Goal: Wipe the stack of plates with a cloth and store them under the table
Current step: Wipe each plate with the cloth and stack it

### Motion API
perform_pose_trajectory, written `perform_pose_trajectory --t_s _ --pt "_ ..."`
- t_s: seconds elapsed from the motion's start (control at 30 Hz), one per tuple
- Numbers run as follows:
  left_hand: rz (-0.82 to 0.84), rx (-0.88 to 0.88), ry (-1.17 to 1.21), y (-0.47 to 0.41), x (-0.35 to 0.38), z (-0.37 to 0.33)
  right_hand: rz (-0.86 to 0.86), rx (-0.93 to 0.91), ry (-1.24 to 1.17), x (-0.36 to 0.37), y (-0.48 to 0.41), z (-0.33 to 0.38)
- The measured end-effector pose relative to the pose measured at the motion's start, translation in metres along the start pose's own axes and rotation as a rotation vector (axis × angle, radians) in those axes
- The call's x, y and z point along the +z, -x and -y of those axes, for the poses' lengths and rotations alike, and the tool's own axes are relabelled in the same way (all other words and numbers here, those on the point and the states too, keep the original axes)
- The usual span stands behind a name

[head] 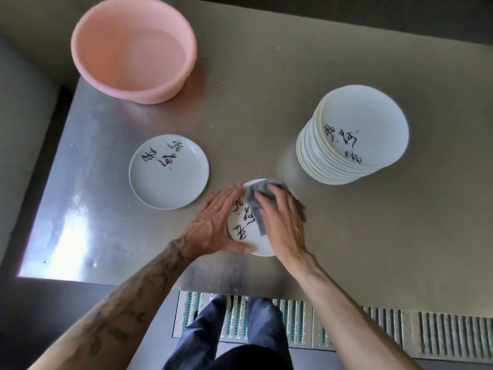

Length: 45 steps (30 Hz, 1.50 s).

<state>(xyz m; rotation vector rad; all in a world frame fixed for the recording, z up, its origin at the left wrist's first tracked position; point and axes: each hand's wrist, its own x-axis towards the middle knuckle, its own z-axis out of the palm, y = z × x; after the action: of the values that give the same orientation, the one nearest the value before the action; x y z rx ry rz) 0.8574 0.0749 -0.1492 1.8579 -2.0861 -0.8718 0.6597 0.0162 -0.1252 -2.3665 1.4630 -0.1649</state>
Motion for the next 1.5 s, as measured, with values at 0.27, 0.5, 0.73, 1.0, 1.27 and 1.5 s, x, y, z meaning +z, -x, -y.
perform_pose_trajectory --t_s 0.27,0.5,0.73,1.0,1.27,1.5 --pt "-0.002 0.008 0.001 0.0 0.001 0.003 -0.028 -0.076 0.05 -0.005 0.008 -0.025" --pt "0.019 0.007 -0.02 0.0 -0.001 0.0 -0.088 0.014 0.03 0.0 0.091 -0.027" --pt "0.023 0.107 -0.289 0.003 -0.001 -0.013 -0.159 0.176 -0.158 -0.005 0.089 -0.012" --pt "-0.135 0.208 -0.28 0.011 -0.012 -0.031 -0.427 0.267 -0.368 -0.042 0.082 -0.024" --pt "-0.273 0.068 0.126 0.008 -0.048 -0.05 -0.567 0.343 -0.461 -0.057 0.036 -0.01" --pt "-0.305 -0.131 0.578 -0.005 -0.05 -0.041 -0.456 0.314 -0.506 -0.04 -0.002 0.008"
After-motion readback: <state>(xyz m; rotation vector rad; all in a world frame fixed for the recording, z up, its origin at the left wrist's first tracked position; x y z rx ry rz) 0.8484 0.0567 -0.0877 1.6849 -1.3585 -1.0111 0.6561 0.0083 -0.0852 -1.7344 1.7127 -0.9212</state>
